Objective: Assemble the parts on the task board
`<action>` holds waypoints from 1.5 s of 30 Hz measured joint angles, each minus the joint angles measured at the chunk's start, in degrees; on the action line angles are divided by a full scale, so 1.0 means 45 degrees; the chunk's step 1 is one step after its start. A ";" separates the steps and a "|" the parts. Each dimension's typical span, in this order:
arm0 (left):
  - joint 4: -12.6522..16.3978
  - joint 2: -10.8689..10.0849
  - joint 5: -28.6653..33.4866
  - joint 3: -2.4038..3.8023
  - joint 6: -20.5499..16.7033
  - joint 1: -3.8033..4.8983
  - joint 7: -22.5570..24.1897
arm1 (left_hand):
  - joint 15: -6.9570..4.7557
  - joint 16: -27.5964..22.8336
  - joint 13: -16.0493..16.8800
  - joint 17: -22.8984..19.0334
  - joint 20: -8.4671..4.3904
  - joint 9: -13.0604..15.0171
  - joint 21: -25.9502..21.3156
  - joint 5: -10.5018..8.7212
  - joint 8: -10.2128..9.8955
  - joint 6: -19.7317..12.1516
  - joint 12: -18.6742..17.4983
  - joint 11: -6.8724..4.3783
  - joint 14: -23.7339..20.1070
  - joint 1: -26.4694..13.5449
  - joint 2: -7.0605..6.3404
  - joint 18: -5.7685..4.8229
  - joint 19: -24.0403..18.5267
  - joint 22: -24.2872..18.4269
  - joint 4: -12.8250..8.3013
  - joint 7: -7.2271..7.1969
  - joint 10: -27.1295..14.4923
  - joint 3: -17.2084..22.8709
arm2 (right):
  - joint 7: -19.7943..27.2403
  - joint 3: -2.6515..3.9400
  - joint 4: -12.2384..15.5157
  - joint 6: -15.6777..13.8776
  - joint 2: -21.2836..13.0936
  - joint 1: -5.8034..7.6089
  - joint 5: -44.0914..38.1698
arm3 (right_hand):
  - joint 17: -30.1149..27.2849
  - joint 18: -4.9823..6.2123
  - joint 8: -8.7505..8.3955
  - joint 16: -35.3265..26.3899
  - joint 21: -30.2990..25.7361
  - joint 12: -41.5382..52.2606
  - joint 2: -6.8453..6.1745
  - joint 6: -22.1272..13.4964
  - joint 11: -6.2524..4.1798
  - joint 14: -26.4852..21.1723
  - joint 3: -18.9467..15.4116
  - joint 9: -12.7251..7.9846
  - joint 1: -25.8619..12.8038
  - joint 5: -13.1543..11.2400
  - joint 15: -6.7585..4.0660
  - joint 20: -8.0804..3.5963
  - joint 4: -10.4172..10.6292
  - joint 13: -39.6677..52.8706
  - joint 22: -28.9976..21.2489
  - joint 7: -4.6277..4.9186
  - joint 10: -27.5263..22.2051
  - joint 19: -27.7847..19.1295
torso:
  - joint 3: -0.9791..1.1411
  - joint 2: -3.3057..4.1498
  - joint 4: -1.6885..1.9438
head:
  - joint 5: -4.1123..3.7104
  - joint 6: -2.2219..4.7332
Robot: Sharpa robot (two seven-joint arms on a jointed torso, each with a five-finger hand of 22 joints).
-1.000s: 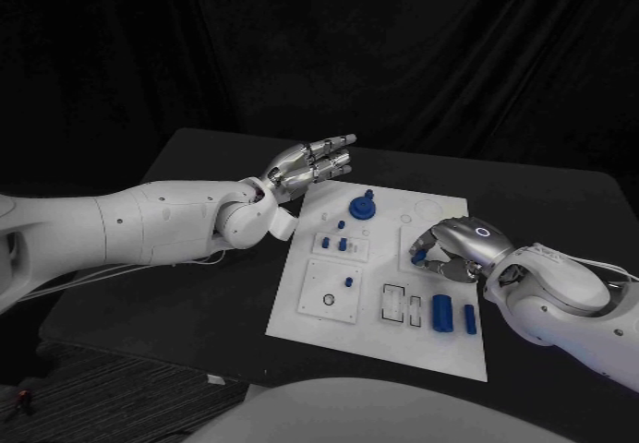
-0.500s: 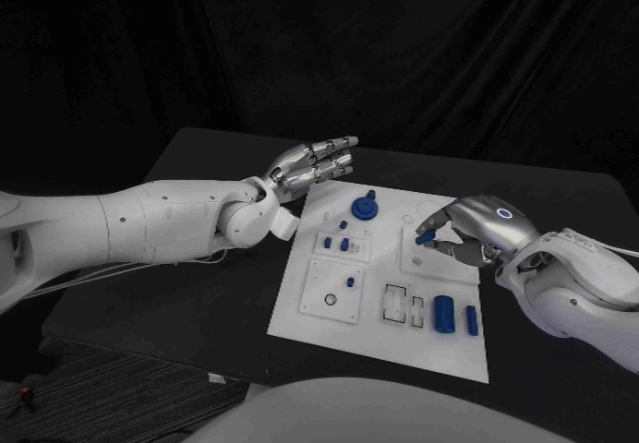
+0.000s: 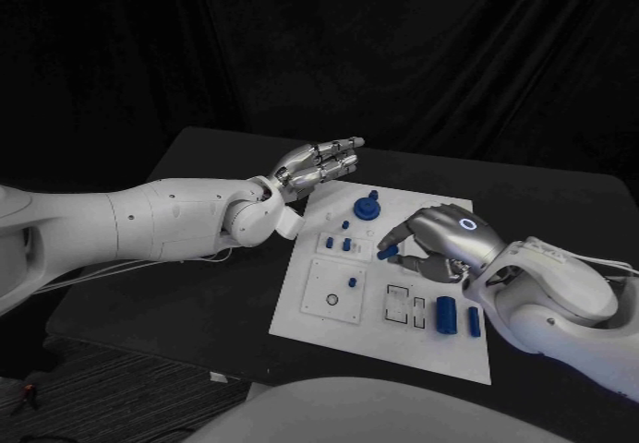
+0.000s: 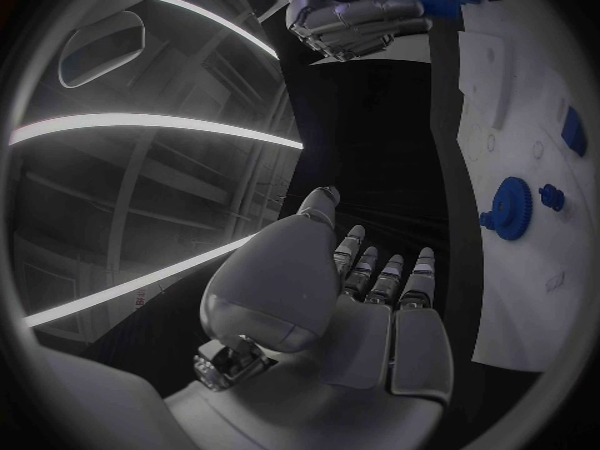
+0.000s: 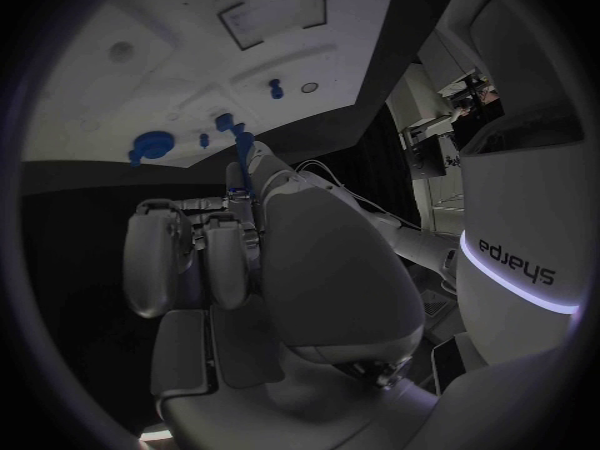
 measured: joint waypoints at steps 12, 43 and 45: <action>0.0256 -0.0012 0.0000 -0.0001 -0.0067 -0.0022 0.0177 | -0.0536 -0.0034 -0.0068 -0.0043 -0.0507 -0.0054 0.0000 0.0000 -0.0001 -0.0277 -0.0460 -0.0652 -0.0046 -0.0222 -0.0043 0.0001 -0.0143 -0.0351 0.0074 -0.0369 -0.0146 -0.0073 | -0.0007 0.0007 -0.0635 0.0985 0.1435 -0.0631 -0.1029 | -0.0046 -0.0117 -0.0100 -0.0135 -0.0005 -0.0054 -0.0089 0.0025 0.0000 0.0000 0.0059 -0.0034 -0.0026 0.0150 0.0000 0.0000 -0.0088 -0.0017 -0.0002 -0.0025 0.0000 0.0000 | 0.0013 -0.0007 0.0217 | 0.0071 0.0000; 0.0274 0.0010 0.0000 -0.0001 -0.0070 -0.0025 0.0212 | -0.0254 -0.0033 -0.0078 -0.0035 -0.0273 -0.0053 0.0000 0.0000 -0.0001 -0.0229 -0.0566 -0.0615 -0.0045 -0.0218 0.0061 0.0001 -0.0099 -0.0325 0.0002 -0.0181 -0.0205 -0.0002 | -0.0093 0.0008 -0.1247 0.1769 0.2271 -0.1469 -0.1928 | -0.0133 -0.0108 -0.0224 -0.0136 -0.0057 0.0024 -0.0267 0.0020 0.0114 0.0000 0.0194 -0.0035 -0.0203 0.0234 0.0001 0.0001 -0.0230 0.0033 -0.0004 -0.0022 0.0114 -0.0001 | 0.0009 0.0002 0.0361 | 0.0120 -0.0006; 0.0322 -0.0002 0.0000 -0.0001 -0.0066 -0.0026 0.0200 | -0.0165 -0.0033 -0.0077 -0.0034 -0.0271 -0.0053 0.0000 0.0000 -0.0002 -0.0259 -0.0565 -0.0570 -0.0045 -0.0211 0.0067 0.0000 -0.0096 -0.0305 0.0002 -0.0209 -0.0250 -0.0001 | -0.0098 0.0020 -0.1241 0.1773 0.2286 -0.1495 -0.1937 | -0.0134 -0.0107 -0.0225 -0.0135 -0.0057 0.0025 -0.0274 0.0019 0.0114 0.0000 0.0194 -0.0035 -0.0209 0.0234 0.0000 0.0001 -0.0230 0.0033 -0.0005 -0.0022 0.0114 -0.0001 | 0.0009 0.0000 0.0353 | 0.0118 -0.0006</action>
